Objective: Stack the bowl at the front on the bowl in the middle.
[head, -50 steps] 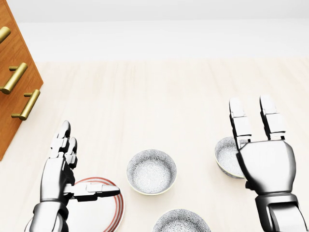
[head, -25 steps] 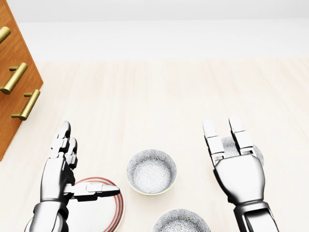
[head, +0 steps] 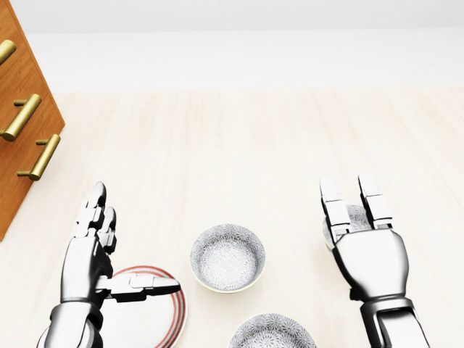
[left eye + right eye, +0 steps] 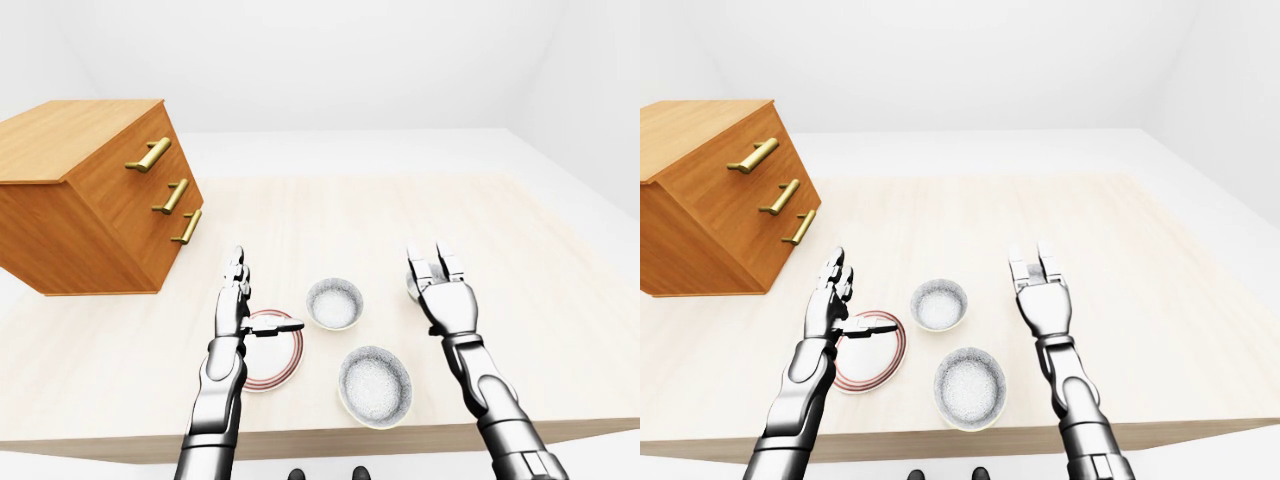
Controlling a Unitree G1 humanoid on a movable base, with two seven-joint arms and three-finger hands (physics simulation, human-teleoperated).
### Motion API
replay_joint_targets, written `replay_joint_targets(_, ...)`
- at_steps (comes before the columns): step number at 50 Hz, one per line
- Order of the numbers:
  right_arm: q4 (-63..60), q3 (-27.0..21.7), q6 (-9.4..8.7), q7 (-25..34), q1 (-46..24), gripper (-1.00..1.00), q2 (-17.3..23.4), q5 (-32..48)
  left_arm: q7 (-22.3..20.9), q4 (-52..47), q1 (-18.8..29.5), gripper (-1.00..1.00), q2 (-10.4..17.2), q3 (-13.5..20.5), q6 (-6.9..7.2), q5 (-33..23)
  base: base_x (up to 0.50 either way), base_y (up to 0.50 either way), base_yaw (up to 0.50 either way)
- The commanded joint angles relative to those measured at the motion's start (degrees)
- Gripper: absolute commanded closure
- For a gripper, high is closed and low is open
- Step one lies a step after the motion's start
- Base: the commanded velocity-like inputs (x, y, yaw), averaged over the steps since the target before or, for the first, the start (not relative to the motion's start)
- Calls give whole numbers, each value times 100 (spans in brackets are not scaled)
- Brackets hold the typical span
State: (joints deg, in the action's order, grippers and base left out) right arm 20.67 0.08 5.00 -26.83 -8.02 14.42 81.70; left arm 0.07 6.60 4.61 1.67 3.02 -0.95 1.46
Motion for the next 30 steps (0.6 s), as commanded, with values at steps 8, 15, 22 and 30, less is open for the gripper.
replay_joint_targets(8,553,-8,0,-241,-280,-100,111,-2,-3,-132,-42,-100,-14,-10,118,22,0,0,0)
replay_joint_targets(15,1143,33,0,-317,-566,-100,178,-83,-2,-137,-44,-100,-17,-15,127,20,0,0,0)
replay_joint_targets(22,1440,68,0,-317,-714,-100,214,-188,-10,-54,-17,-100,-11,-6,74,27,0,0,0)
replay_joint_targets(30,1965,119,0,-317,-912,-100,261,-330,-9,-25,-10,-100,-8,-4,56,35,0,0,0)
